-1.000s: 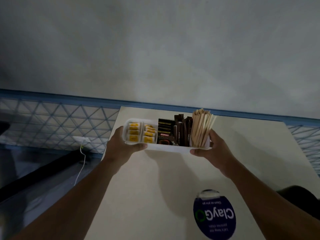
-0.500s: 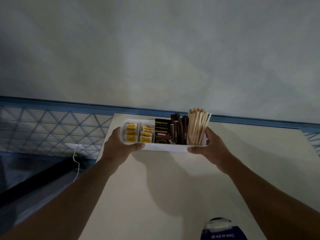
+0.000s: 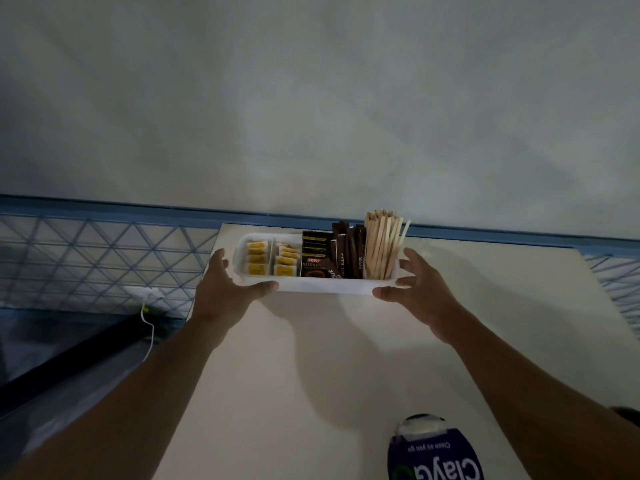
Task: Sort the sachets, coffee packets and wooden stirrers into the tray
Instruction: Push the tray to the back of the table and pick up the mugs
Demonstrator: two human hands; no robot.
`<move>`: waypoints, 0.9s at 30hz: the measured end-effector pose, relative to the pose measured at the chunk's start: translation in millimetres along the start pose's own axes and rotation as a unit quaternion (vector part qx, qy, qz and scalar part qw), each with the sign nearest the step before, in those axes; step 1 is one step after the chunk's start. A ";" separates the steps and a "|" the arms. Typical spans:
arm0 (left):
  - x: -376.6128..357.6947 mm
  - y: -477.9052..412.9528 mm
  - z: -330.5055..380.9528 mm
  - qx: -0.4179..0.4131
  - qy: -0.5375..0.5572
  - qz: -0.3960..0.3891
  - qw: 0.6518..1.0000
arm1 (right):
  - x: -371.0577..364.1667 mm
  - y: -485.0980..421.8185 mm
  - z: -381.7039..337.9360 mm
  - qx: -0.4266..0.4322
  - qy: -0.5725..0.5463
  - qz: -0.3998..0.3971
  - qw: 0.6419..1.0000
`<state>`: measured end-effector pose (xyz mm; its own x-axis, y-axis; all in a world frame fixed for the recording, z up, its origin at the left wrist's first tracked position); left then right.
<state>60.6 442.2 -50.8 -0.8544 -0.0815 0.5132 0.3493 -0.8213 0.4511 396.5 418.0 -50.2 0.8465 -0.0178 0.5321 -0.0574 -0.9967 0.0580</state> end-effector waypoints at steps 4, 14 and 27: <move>11.6 31.3 -3.7 -0.006 0.017 0.022 1.000 | 14.0 30.1 -5.3 -0.009 0.003 0.029 1.000; -22.6 154.2 10.6 -0.123 -0.025 -0.057 0.991 | 61.3 131.7 -33.2 0.042 0.039 0.066 0.996; -148.9 309.9 20.3 -0.227 -0.114 -0.237 0.938 | 152.5 280.5 -14.7 0.049 0.112 0.159 0.980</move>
<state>303.9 211.3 27.4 -0.7494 0.4338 0.5002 -0.2926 -0.8947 0.3375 501.7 136.9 59.6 0.6560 -0.3226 0.6824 -0.2394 -0.9463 -0.2172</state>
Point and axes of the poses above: each hand's wrist, its own y-axis away from the middle knuckle, its own x-axis out of the back of the hand, z = x × y, the point moved 5 cm from there along -y, towards the middle knuckle, and after that the axes turned 15 degrees about x, right-handed, at the moved point
